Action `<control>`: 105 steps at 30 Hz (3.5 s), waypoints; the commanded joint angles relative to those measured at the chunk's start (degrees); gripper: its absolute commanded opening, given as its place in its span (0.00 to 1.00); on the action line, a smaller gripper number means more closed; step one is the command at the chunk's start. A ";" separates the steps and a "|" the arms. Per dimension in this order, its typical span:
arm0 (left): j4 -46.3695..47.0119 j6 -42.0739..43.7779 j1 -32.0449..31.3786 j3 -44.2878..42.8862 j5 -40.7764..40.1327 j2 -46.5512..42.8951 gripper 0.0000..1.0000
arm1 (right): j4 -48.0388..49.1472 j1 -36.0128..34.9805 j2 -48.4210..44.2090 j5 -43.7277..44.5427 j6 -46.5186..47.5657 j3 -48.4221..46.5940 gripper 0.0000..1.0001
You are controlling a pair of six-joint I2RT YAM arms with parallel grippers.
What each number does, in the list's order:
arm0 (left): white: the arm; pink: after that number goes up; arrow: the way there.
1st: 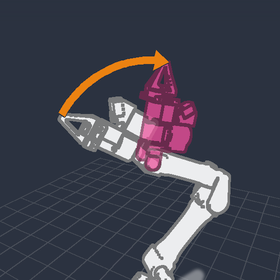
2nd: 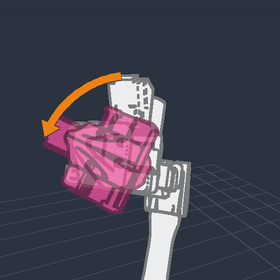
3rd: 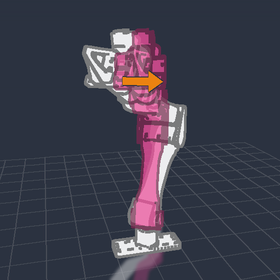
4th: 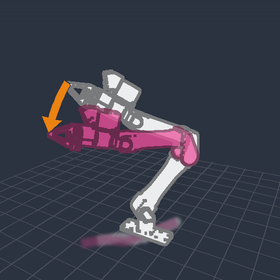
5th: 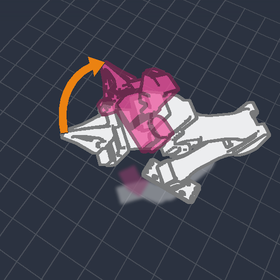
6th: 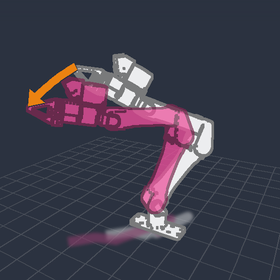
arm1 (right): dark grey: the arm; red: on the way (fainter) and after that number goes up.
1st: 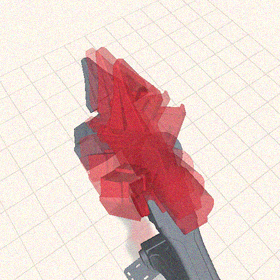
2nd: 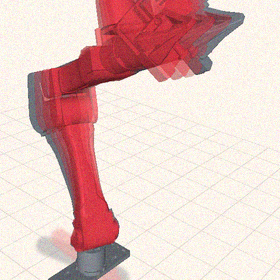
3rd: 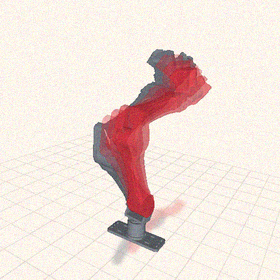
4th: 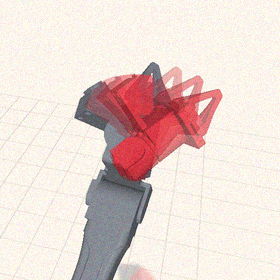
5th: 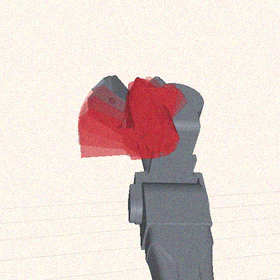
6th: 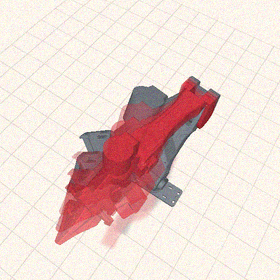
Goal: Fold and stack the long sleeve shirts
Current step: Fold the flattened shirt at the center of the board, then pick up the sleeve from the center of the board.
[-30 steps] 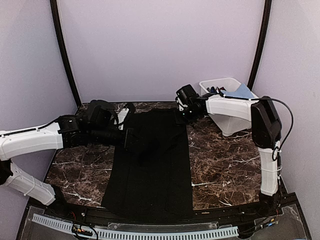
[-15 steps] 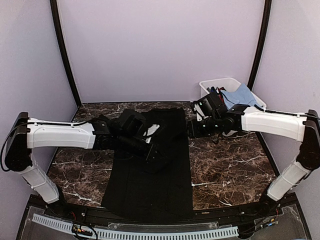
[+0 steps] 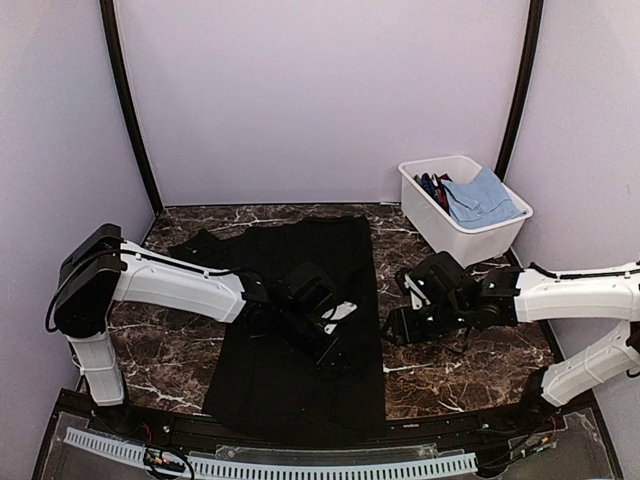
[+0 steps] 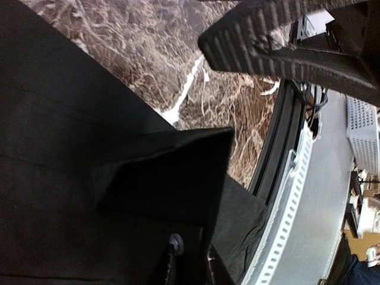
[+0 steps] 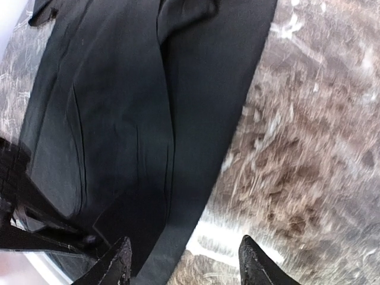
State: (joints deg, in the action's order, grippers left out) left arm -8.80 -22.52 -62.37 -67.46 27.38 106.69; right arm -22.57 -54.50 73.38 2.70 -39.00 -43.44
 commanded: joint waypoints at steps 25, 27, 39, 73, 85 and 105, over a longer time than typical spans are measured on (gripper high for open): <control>-9.49 -17.28 14.45 -6.82 -29.57 -7.27 0.54 | 11.05 -12.81 2.59 1.84 -7.07 9.97 0.40; -9.69 -16.16 15.95 -9.41 -30.22 -5.01 0.55 | 12.67 -13.03 3.31 0.82 -7.21 10.57 0.41; -18.14 -6.50 22.65 -37.26 -33.93 17.38 0.56 | 11.30 -13.98 8.73 1.06 -7.63 5.96 0.40; -19.34 -2.27 26.86 -54.03 -22.75 35.20 0.31 | 3.46 -14.77 14.99 3.85 -13.90 -0.35 0.37; -19.48 -2.51 26.86 -54.18 -22.36 34.47 0.01 | 4.43 -15.18 13.94 1.43 -14.87 0.90 0.28; -17.97 -3.49 26.86 -52.87 -24.67 29.80 0.00 | 2.94 -16.00 11.07 0.16 -15.55 0.89 0.00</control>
State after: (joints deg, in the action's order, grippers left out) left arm -26.87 -25.30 -35.83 -120.07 3.84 141.84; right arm -18.98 -69.78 86.35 3.49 -54.13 -42.72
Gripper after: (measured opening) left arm 0.007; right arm 0.004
